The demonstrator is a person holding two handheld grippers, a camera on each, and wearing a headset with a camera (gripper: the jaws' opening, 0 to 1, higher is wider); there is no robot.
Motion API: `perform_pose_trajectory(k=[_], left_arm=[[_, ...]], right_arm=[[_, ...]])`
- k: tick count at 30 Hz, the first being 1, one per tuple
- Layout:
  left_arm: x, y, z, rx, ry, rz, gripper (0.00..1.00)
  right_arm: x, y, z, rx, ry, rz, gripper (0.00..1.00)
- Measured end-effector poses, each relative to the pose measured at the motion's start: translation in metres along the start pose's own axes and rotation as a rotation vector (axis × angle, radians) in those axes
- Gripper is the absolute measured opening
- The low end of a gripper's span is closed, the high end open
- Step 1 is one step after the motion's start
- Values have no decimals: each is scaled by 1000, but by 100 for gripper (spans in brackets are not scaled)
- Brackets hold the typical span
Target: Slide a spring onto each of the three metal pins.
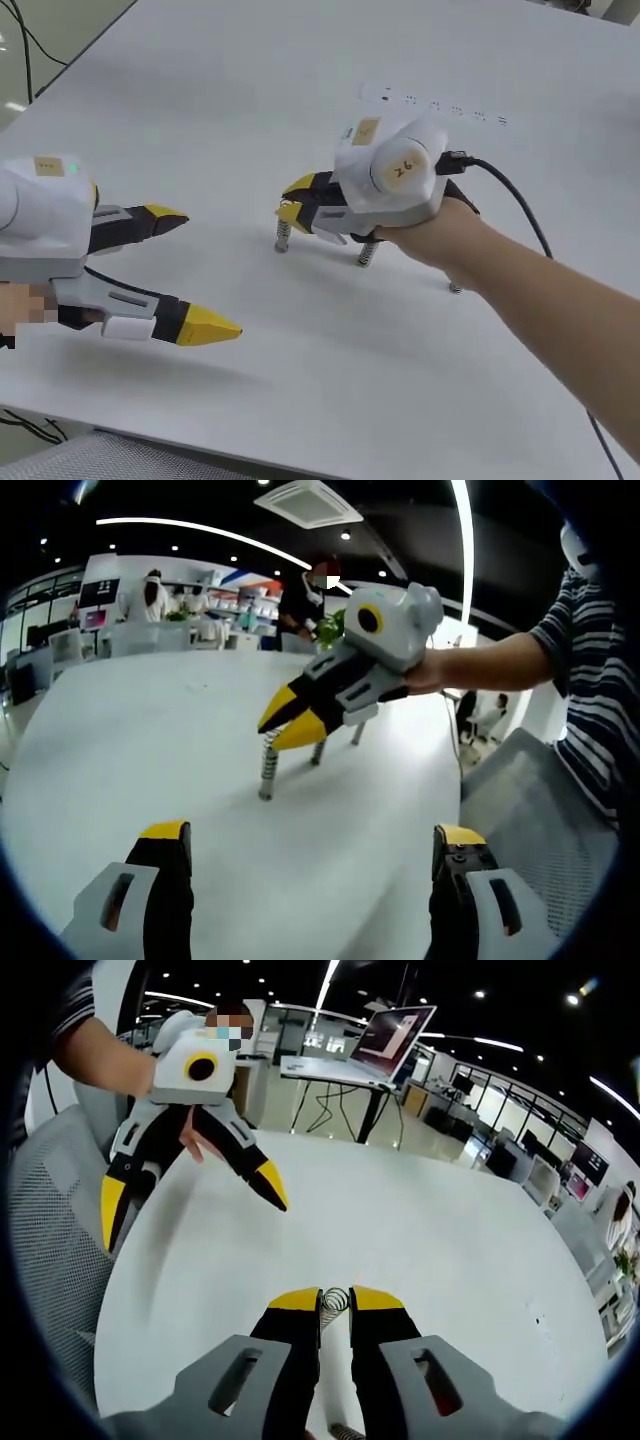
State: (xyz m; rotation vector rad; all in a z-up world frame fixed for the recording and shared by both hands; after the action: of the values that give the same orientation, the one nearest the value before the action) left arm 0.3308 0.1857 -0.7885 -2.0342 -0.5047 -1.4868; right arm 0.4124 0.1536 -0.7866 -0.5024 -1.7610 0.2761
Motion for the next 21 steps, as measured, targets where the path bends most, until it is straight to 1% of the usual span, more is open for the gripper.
perform_pose_trajectory(k=[2,7,11,12,17,21], left_arm=[[0,0,0,0,1,0,97],[0,-1,1,2,0,-1,97],[0,-1,2,3,-1,-2,97],[0,-1,2,3,-1,-4,97],[0,-1,3,3,-3,-7,97],[0,-2,3,1,-3,-5,97]], right_arm=[[-2,1,1,5,3,1,8],[-7,4,4,16,-34,24,8],[-11,6,5,21,-39,32,8],[-9,7,5,19,-33,22,8],[-8,8,4,16,-27,20,8],[-8,7,5,14,-44,22,8]])
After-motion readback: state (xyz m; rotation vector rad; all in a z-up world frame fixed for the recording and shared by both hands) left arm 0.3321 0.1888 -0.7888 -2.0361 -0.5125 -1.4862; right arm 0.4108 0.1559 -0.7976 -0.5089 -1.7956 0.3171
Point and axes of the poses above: the centre of the closed fingertips' face, and the gripper's own axes: y roughly forward along the fingers, z roughly to its left, x roughly out of its top, the point moved 1 cm from there along -y, roughly backward along the fingers, and after that the axes turned 11 degrees about -z, right-handed, at the moved point
